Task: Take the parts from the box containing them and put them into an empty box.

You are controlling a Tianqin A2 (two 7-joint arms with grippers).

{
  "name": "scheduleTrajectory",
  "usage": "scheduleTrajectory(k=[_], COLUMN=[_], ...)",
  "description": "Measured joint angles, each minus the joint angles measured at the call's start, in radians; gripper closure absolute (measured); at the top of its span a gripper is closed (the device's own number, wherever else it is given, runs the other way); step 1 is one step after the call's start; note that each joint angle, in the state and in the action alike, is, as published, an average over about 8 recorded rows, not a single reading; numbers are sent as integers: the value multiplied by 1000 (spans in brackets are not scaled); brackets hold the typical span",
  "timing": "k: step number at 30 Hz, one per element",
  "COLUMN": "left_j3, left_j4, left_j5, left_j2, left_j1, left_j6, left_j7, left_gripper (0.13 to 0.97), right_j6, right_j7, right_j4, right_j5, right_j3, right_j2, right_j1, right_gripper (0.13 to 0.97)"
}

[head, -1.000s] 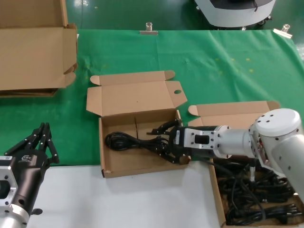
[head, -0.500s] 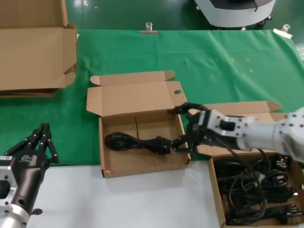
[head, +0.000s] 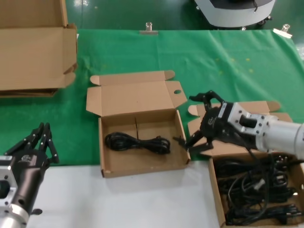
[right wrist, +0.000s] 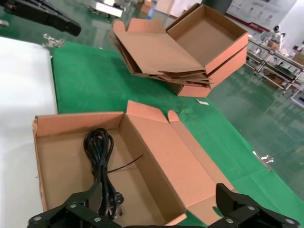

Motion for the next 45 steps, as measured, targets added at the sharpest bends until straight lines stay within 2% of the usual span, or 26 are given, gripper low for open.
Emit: scheduleTrajectory(k=[11,18,26,27,35,36,44,45], left_j3=[0,0,0,0,0,0,0,0], left_j4=[0,0,0,0,0,0,0,0], left_j5=[0,0,0,0,0,0,0,0], left_j2=[0,0,0,0,0,0,0,0], left_j1=[0,0,0,0,0,0,0,0], left_j6=[0,0,0,0,0,0,0,0], left_j7=[0,0,0,0,0,0,0,0], left_gripper=[882,817,665,665,456,456,283,283], right_j6=[83,153,233,243,323,334,414,424], right_j7=[14,26,39,40,54,56,69,70], right_j4=[60,110,168,175,233,241,299,306], right_j5=[37,68,104,108,144,148,184,189], right_j3=[42,77,117,122,161,167,207,212], right_j2=[-14,-27,-41,-42,-56,-58,-72,-74], right_j1=[-90,-166,-254,-265,-351,-362,-450,-461], right_gripper=[171,155,129,129,129,129,129,129])
